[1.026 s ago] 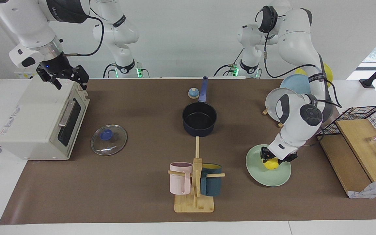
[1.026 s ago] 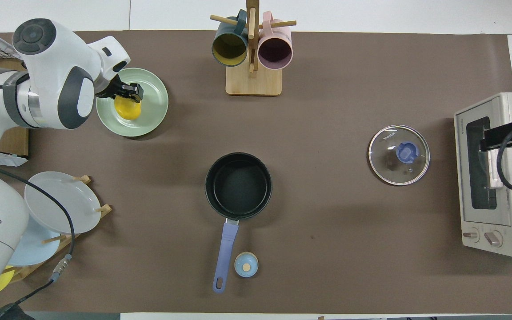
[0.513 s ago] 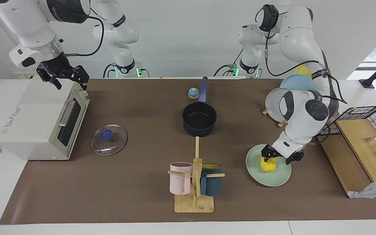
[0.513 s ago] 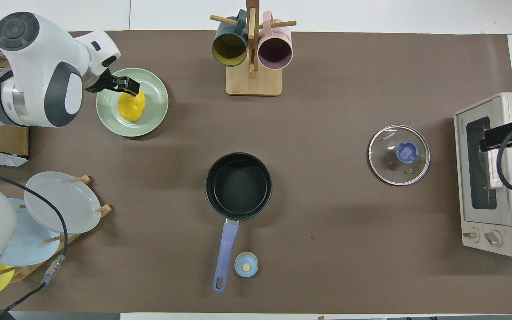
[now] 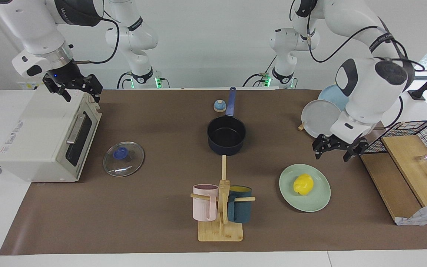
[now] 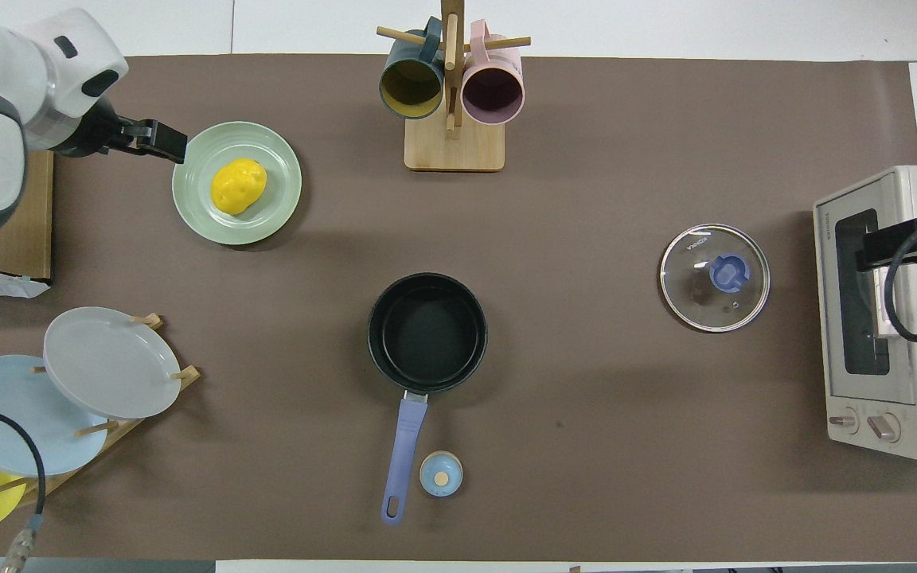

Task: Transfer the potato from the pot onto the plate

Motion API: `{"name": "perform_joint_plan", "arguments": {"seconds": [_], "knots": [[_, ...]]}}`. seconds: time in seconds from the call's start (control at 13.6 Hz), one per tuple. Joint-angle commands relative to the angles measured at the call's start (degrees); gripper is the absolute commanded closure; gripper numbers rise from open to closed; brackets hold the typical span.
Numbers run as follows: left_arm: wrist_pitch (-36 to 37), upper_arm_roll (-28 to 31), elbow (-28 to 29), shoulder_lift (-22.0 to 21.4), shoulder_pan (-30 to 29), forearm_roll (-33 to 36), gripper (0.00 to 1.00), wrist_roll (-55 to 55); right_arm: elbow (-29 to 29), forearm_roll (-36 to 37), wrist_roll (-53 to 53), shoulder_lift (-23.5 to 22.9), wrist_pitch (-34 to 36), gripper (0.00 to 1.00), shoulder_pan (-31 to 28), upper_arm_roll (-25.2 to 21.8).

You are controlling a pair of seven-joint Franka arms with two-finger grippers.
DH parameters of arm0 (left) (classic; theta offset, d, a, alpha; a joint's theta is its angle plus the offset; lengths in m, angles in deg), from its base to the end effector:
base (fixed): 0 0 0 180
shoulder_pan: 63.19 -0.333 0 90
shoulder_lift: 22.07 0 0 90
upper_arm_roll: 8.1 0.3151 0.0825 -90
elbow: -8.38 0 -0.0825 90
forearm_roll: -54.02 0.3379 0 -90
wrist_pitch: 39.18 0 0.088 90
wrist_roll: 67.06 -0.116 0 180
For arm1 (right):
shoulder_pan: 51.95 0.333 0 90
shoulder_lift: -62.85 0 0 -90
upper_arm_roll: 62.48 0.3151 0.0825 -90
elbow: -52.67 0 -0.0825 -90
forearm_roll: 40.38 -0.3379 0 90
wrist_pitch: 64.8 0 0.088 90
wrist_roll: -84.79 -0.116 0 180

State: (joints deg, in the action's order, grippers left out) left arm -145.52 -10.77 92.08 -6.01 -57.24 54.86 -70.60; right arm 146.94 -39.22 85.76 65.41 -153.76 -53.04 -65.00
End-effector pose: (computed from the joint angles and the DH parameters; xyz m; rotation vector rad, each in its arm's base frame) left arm 0.6079 -0.0871 0.5320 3.1151 -0.3330 0.1805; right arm 0.4897 -0.0338 0.6038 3.1235 -0.0716 -0.0761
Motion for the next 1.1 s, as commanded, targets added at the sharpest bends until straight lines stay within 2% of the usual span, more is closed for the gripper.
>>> {"name": "perform_joint_plan", "arguments": {"seconds": [0.0, 0.22, 0.44, 0.59, 0.73, 1.03], "knots": [[7.4, -0.2, 1.4, -7.5, -0.9, 0.5, 0.0, 0.0, 0.5, -0.9, 1.1, 0.4, -0.4, 0.0, -0.2, 0.1], [15.7, -0.2, 1.6, -13.8, -1.4, 0.8, 0.0, 0.4, 0.5, -0.9, 1.1, 0.5, 0.3, 0.0, -0.1, 0.2], [22.7, -0.2, 2.6, -17.1, -1.4, 0.8, 0.0, 1.9, 0.4, -0.7, 1.2, 0.5, 1.2, 0.0, -0.2, 1.0], [21.4, -0.4, 7.2, -19.3, -1.1, 0.6, 0.0, 6.4, 0.0, -0.5, 1.2, 0.4, 2.4, 0.0, -0.2, 2.4], [16.0, -0.5, 12.1, -21.2, -0.8, -0.1, 0.0, 8.4, 0.0, -0.5, 1.2, 0.4, 2.8, 0.0, -0.3, 2.5], [21.6, -0.4, 7.1, -19.7, -1.3, -3.9, 0.0, 8.6, 0.0, -0.6, 1.3, 0.4, 3.2, 0.0, -0.3, 2.4]]}}
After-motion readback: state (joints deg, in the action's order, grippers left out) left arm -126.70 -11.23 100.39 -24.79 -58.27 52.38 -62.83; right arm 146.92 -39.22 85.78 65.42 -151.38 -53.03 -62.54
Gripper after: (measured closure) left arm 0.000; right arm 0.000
